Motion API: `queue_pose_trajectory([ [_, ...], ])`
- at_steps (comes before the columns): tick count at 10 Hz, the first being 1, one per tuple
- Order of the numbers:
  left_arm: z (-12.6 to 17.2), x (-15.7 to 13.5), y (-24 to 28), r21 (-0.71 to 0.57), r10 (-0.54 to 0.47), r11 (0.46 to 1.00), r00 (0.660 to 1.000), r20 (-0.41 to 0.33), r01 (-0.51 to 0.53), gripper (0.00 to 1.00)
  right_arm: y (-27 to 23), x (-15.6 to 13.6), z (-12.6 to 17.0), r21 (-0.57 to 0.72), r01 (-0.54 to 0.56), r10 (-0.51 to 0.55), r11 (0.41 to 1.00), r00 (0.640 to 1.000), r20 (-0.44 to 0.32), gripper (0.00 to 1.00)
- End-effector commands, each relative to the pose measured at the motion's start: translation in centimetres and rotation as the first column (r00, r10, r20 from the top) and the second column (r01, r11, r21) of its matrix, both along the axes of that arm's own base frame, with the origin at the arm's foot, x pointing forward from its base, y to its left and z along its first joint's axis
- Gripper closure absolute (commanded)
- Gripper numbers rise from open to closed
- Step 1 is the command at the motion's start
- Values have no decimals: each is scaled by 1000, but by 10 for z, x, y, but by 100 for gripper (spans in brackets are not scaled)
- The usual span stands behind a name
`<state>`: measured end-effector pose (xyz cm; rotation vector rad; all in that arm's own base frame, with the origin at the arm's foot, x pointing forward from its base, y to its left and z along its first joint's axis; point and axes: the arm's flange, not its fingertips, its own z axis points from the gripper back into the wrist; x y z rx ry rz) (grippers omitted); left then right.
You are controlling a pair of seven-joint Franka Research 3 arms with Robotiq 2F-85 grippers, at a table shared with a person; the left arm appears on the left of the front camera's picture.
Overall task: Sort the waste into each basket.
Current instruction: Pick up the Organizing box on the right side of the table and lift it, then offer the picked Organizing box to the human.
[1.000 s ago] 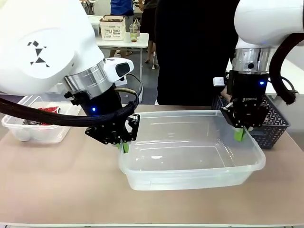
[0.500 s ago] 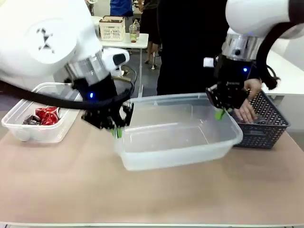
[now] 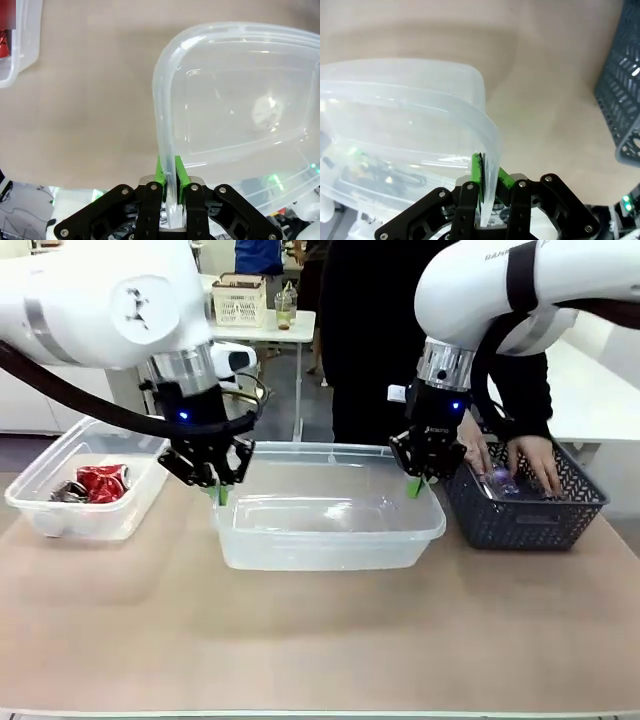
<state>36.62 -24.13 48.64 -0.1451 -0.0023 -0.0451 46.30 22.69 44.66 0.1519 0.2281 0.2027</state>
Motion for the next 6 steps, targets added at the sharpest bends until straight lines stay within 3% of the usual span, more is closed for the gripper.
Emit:
queue_pose_trajectory([
  [1, 13, -18, -14, -33, 1, 999, 999, 32, 0, 92, -1, -4, 11, -1, -4, 4, 1000, 1000, 26, 95],
  [6, 13, -18, -14, -33, 1, 999, 999, 32, 0, 92, -1, -4, 11, -1, -4, 4, 1000, 1000, 26, 95],
])
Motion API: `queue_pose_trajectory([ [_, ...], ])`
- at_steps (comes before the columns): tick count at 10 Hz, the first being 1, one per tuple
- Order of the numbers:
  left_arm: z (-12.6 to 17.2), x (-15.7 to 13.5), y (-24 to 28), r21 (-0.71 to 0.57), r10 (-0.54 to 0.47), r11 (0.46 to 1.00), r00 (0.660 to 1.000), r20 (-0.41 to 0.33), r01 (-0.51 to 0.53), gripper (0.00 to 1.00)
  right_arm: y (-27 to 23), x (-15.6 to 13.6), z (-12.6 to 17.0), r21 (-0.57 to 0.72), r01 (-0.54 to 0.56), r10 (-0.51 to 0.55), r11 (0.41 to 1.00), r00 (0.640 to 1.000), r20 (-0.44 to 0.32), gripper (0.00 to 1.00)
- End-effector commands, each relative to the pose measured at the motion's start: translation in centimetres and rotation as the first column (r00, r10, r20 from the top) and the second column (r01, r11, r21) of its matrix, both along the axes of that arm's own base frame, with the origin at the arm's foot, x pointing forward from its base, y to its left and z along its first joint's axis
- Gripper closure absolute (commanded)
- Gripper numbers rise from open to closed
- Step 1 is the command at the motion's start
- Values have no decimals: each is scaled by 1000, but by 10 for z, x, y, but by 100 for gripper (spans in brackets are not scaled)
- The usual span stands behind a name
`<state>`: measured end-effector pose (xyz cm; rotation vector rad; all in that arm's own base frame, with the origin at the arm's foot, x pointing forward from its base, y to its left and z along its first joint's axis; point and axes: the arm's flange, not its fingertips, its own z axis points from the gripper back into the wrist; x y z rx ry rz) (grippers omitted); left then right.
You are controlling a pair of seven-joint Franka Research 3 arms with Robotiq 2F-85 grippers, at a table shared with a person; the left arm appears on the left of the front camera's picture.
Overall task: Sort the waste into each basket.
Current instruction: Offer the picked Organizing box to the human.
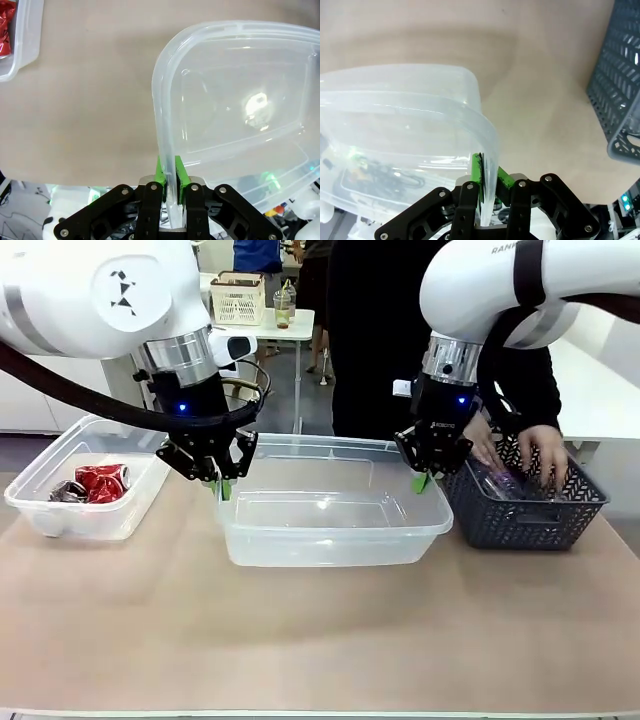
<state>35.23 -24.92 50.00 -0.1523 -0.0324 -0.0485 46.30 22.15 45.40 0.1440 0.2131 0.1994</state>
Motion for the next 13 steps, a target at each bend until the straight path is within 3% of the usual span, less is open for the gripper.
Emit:
queue_pose_trajectory([
  [1, -1, -4, -6, -25, 1, 1000, 1000, 2, -1, 92, 4, -4, 4, 5, -8, 7, 1000, 1000, 11, 95],
  [13, -1, -4, -6, -25, 1, 1000, 1000, 2, -1, 92, 4, -4, 4, 5, -8, 7, 1000, 1000, 11, 95],
])
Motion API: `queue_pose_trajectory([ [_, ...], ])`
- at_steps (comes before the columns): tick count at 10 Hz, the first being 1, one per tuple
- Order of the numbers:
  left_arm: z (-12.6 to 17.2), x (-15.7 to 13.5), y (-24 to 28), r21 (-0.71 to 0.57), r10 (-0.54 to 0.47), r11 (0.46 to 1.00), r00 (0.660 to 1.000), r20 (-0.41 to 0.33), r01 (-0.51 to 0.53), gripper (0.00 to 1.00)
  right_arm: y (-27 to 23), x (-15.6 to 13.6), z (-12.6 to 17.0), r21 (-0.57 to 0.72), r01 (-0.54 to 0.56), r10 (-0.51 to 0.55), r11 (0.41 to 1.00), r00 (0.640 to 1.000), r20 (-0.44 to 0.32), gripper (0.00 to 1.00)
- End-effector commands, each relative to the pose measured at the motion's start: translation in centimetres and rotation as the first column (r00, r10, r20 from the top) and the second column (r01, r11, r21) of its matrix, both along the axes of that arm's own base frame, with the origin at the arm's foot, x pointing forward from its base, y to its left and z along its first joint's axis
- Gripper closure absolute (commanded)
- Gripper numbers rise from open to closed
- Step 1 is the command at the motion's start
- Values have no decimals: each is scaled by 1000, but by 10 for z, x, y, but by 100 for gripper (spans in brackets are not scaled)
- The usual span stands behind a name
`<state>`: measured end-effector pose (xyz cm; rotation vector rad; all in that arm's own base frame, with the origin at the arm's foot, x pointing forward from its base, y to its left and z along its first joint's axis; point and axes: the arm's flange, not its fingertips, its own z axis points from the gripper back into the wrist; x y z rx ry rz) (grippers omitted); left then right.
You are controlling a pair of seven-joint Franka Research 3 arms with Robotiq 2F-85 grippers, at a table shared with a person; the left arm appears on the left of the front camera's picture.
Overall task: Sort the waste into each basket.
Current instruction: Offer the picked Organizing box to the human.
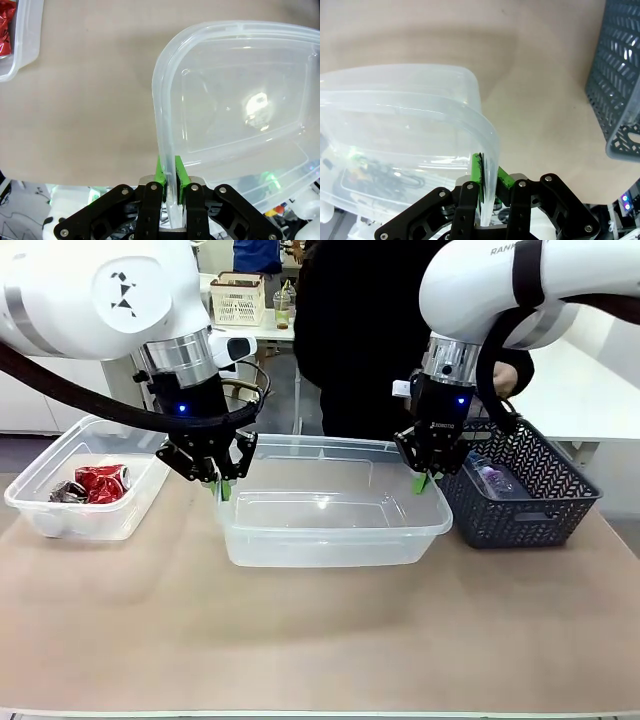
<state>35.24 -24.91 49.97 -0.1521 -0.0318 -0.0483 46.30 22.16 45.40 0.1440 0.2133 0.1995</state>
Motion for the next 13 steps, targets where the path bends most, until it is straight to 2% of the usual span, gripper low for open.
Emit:
queue_pose_trajectory([
  [1, 0, -4, -6, -25, 1, 1000, 1000, 2, -1, 92, 4, -4, 4, 5, -7, 7, 1000, 1000, 11, 95],
  [13, 0, -4, -6, -25, 1, 1000, 1000, 2, -1, 92, 4, -4, 4, 5, -7, 7, 1000, 1000, 11, 95],
])
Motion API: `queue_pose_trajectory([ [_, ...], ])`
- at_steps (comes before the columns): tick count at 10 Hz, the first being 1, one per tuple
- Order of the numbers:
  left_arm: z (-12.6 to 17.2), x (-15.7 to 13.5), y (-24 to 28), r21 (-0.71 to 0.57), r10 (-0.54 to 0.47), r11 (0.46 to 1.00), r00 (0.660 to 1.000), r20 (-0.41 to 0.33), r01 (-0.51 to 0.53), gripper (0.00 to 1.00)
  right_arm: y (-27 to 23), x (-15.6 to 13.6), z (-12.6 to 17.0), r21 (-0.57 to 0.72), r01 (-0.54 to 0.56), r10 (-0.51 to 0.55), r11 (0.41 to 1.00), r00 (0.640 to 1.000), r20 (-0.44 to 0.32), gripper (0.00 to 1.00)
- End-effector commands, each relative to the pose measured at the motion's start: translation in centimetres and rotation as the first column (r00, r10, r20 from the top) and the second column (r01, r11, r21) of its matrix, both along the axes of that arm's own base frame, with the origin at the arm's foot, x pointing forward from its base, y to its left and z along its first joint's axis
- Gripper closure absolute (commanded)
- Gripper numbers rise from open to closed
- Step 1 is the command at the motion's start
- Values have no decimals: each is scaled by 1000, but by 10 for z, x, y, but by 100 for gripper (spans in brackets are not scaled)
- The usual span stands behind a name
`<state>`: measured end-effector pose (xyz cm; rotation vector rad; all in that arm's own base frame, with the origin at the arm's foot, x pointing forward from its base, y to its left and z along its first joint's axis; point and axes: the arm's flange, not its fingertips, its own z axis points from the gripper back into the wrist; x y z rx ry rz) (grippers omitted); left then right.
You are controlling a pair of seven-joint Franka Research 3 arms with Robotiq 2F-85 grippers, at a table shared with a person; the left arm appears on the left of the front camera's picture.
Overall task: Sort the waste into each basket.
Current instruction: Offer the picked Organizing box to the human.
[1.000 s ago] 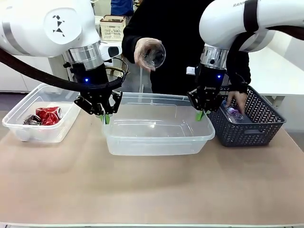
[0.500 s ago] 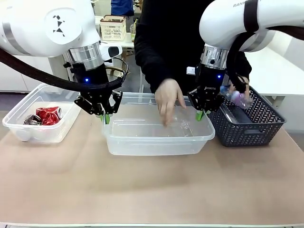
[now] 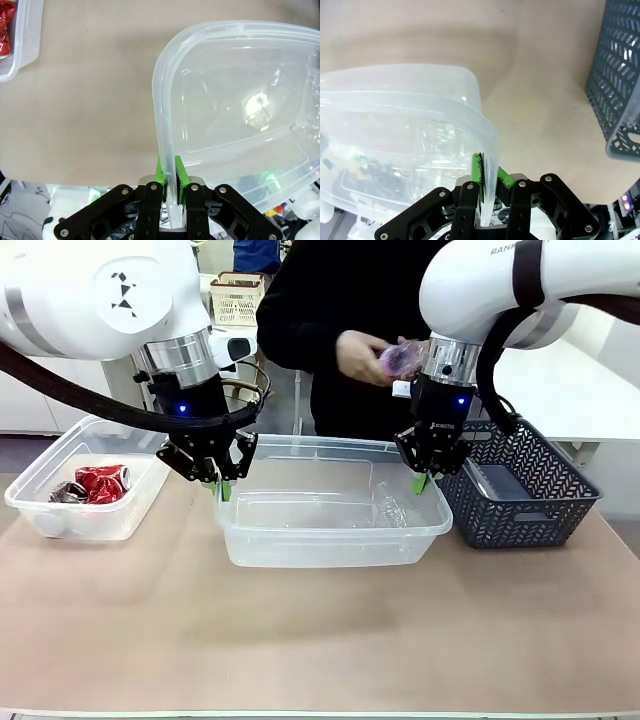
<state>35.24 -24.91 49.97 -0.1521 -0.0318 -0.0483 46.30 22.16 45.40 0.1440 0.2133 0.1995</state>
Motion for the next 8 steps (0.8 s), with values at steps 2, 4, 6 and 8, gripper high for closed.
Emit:
queue_pose_trajectory([
  [2, 0, -4, -6, -25, 1, 1000, 1000, 2, -1, 92, 4, -4, 4, 5, -7, 7, 1000, 1000, 11, 95],
  [4, 0, -4, -6, -25, 1, 1000, 1000, 2, -1, 92, 4, -4, 4, 5, -7, 7, 1000, 1000, 11, 95],
  [6, 0, -4, -6, -25, 1, 1000, 1000, 2, -1, 92, 4, -4, 4, 5, -7, 7, 1000, 1000, 11, 95],
  [8, 0, -4, -6, -25, 1, 1000, 1000, 2, -1, 92, 4, -4, 4, 5, -7, 7, 1000, 1000, 11, 95],
])
